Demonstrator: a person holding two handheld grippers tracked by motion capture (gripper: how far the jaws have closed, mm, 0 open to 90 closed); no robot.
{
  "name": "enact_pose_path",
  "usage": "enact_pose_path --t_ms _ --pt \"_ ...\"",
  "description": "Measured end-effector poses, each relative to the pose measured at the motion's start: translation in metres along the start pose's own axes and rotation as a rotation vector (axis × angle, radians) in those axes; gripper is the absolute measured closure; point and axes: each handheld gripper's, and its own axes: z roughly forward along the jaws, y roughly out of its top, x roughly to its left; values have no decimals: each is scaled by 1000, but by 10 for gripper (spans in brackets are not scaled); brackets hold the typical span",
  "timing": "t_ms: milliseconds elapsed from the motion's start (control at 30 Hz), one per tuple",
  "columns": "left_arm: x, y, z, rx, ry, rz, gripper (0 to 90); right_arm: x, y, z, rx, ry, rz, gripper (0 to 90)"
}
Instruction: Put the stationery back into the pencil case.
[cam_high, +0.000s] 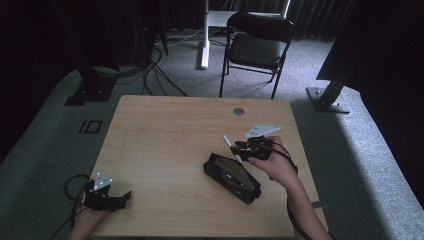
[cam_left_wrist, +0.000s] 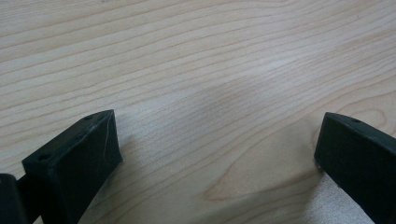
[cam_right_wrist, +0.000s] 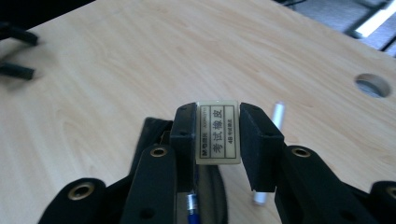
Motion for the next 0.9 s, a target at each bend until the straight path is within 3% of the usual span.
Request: enact_pose_path --t_ms 200,567,767,900 --pt "0 0 0 0 0 0 3 6 -3 2 27 26 -31 682" --pt "0 0 0 1 0 1 3 12 -13 12 69 79 -45 682" --pt "0 0 0 1 0 2 3 18 -20 22 124 100 -83 682" --pt "0 0 0 2 0 2 3 20 -26 30 147 109 -75 682"
